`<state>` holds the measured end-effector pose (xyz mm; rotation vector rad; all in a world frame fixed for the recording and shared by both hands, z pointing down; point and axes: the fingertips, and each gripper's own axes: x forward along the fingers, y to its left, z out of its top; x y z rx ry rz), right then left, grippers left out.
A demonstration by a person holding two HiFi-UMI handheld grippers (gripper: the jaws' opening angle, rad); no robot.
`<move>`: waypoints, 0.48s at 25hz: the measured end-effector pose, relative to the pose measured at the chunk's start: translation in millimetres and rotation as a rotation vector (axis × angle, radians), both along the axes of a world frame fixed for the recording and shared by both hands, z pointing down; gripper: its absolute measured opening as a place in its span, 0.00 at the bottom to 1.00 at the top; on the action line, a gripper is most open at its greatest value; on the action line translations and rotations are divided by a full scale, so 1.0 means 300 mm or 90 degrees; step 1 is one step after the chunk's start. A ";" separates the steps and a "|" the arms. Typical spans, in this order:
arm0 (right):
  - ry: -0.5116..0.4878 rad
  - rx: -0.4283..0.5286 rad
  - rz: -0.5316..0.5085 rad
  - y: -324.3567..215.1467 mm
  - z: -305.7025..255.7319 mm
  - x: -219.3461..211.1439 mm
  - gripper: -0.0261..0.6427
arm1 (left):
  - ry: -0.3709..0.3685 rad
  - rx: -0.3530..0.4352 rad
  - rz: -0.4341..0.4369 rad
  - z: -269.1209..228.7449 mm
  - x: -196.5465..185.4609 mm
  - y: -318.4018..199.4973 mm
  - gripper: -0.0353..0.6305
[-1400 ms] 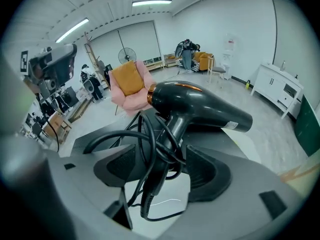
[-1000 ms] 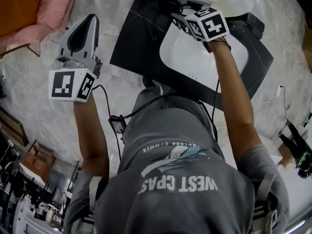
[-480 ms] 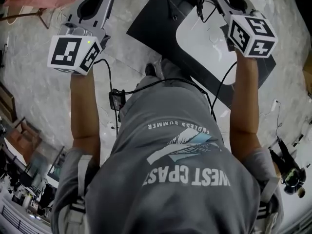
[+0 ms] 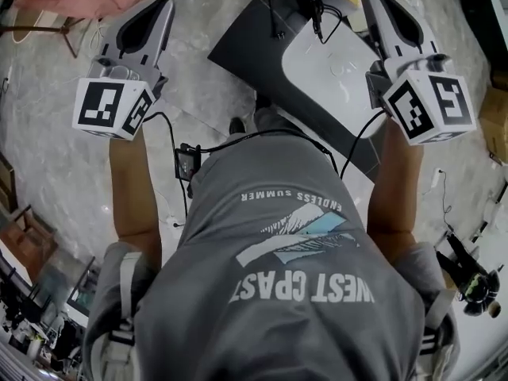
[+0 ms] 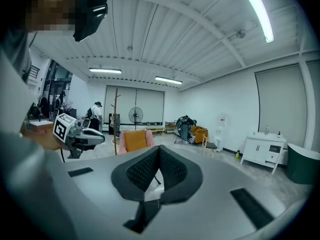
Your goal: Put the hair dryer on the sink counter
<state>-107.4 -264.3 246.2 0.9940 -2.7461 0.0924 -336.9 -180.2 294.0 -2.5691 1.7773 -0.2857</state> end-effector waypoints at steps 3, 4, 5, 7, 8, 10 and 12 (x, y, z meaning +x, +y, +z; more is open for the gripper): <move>0.008 0.025 -0.004 0.044 -0.044 -0.033 0.08 | 0.007 0.012 -0.001 0.017 -0.035 0.022 0.08; 0.008 0.031 -0.004 0.055 -0.055 -0.034 0.08 | 0.008 0.015 -0.001 0.019 -0.041 0.028 0.08; 0.007 0.035 -0.003 0.068 -0.068 -0.030 0.08 | 0.008 0.018 -0.002 0.013 -0.043 0.037 0.08; 0.005 0.042 -0.003 0.107 -0.110 -0.019 0.08 | 0.006 0.020 -0.004 -0.021 -0.044 0.074 0.08; 0.004 0.044 -0.003 0.130 -0.133 -0.017 0.08 | 0.006 0.021 -0.006 -0.040 -0.048 0.097 0.08; 0.004 0.048 -0.001 0.166 -0.164 -0.012 0.08 | 0.005 0.022 -0.008 -0.064 -0.054 0.131 0.08; 0.006 0.049 0.003 0.190 -0.178 0.018 0.08 | 0.005 0.019 -0.007 -0.070 -0.036 0.151 0.08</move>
